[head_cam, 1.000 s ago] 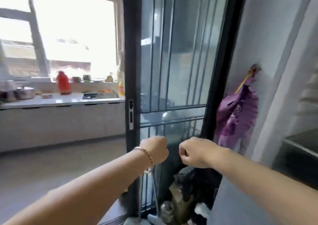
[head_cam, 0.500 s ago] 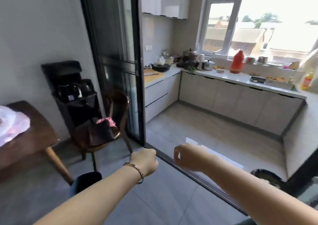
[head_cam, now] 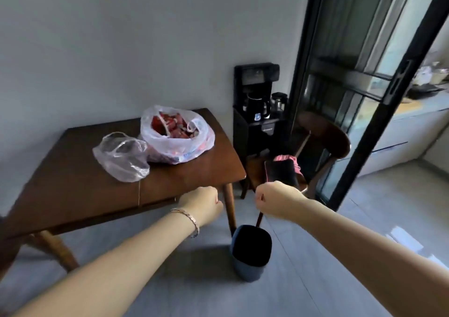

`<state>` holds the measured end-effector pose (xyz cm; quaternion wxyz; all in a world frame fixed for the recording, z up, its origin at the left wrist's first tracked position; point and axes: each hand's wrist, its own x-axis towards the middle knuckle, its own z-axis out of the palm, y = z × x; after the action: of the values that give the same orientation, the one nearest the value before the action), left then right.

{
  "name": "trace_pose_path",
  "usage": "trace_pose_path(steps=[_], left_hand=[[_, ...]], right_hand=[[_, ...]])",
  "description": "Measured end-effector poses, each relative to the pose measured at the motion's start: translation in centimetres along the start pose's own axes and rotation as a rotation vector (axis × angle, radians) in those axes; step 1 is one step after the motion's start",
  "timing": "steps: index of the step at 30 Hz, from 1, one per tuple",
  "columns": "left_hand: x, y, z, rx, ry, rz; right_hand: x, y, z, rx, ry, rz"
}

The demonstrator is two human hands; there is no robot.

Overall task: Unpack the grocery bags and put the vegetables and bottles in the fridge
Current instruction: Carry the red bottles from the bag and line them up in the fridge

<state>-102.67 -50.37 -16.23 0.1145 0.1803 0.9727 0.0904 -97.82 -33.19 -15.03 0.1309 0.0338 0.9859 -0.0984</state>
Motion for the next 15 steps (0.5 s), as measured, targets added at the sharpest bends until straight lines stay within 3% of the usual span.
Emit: trace_pose_path(steps=[15], left_hand=[[25.3, -13.3, -4.5, -0.107, 0.121, -0.237]], right_hand=[[33.2, -3.9, -3.6, -0.037, -0.001, -0.200]])
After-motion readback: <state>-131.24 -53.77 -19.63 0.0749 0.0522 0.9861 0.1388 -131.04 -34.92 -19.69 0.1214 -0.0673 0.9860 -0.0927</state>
